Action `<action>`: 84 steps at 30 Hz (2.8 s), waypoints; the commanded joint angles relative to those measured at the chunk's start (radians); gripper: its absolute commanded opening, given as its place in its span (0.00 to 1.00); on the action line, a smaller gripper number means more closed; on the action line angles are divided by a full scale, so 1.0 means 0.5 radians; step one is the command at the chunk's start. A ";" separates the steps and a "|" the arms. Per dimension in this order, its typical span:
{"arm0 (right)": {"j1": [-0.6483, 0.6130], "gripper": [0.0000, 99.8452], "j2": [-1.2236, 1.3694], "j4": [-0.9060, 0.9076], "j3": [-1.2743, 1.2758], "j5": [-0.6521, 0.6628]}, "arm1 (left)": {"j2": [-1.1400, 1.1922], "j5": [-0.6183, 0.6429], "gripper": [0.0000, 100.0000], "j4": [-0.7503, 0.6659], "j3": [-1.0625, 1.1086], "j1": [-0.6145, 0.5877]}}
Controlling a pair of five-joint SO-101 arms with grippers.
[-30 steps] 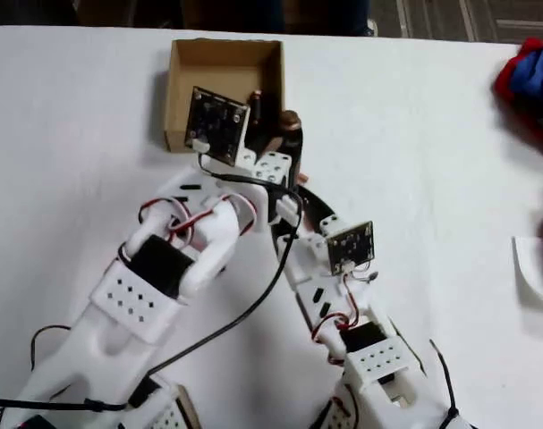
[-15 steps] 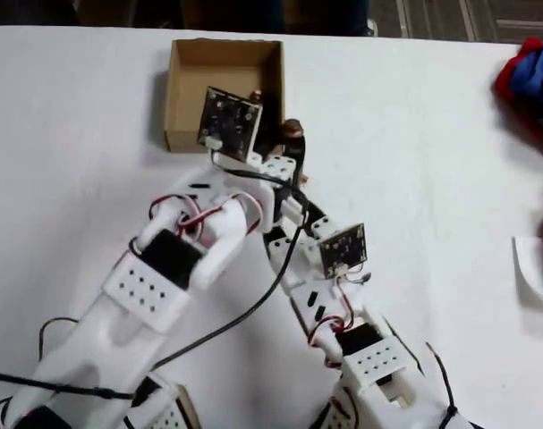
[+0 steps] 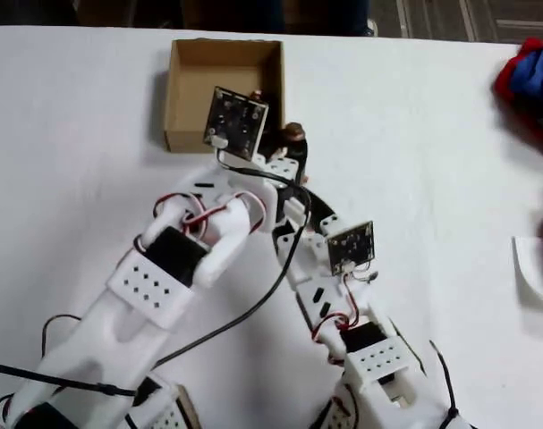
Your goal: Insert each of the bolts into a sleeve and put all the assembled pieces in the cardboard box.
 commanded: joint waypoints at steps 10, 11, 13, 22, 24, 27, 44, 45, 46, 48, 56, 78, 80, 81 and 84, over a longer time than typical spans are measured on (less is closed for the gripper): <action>0.029 0.02 -0.038 -0.002 0.021 -0.003 | 0.012 -0.015 0.03 -0.046 0.216 0.049; 0.032 0.02 -0.038 -0.002 0.021 -0.003 | 0.009 -0.018 0.03 -0.046 0.244 0.064; 0.035 0.02 -0.038 0.002 0.021 -0.003 | 0.006 -0.018 0.03 -0.046 0.262 0.083; 0.035 0.02 -0.038 0.002 0.021 -0.003 | -0.009 -0.279 0.03 0.120 0.229 0.068; 0.035 0.02 -0.038 0.002 0.021 -0.003 | -0.031 -0.273 0.03 0.169 0.189 0.068; 0.035 0.02 -0.032 0.002 0.021 -0.003 | -0.089 -0.276 0.03 0.227 0.137 0.064; 0.035 0.02 -0.023 0.026 0.021 -0.003 | -0.454 -0.276 0.13 0.522 0.130 -0.190; 0.035 0.02 -0.026 0.063 0.021 -0.006 | -0.473 -0.276 0.12 0.522 0.127 -0.239; 0.038 0.02 -0.026 0.109 0.021 -0.015 | -0.497 -0.279 0.12 0.522 0.127 -0.301; 0.041 0.02 -0.026 0.232 0.021 -0.018 | -0.552 -0.331 0.13 0.552 0.152 -0.463; 0.241 0.02 -0.017 0.646 -0.175 -0.390 | -0.672 -1.209 0.10 0.638 0.585 -1.092; 0.247 0.02 2.285 2.318 -3.873 -0.399 | -0.559 -0.853 0.06 0.264 1.162 -1.758; 0.241 0.02 2.506 2.312 -4.152 -0.399 | -0.516 -0.853 0.06 0.221 1.162 -1.758; 0.229 0.02 2.644 2.309 -4.308 -0.399 | -0.500 -0.853 0.06 0.199 1.171 -1.758; 0.210 0.02 3.122 2.318 -4.849 -0.399 | -0.451 -0.853 0.06 0.181 1.171 -1.755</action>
